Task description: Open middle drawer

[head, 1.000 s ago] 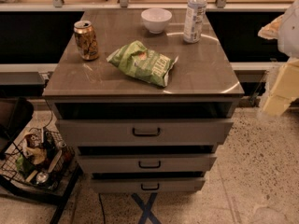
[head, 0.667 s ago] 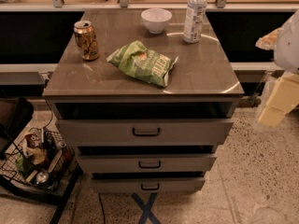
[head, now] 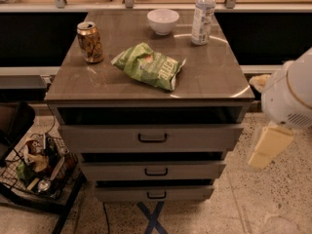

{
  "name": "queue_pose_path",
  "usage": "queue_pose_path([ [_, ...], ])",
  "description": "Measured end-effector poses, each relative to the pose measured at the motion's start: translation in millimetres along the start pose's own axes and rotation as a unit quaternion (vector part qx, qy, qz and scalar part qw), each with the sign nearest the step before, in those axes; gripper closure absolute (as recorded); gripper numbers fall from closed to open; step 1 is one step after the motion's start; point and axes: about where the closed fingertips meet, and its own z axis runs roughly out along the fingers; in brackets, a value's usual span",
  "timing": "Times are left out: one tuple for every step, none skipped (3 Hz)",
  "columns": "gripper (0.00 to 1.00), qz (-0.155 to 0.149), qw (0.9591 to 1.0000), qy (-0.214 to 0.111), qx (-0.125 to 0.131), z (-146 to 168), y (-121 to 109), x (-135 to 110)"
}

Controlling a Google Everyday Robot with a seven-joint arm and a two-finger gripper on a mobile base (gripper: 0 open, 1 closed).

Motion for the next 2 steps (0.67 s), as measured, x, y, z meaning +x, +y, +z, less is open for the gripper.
queue_pose_path([
  [0.00, -0.016, 0.9998, 0.009, 0.012, 37.7, 26.5, -3.5],
  [0.00, -0.030, 0.9989, 0.029, 0.021, 73.6, 54.5, -4.4],
])
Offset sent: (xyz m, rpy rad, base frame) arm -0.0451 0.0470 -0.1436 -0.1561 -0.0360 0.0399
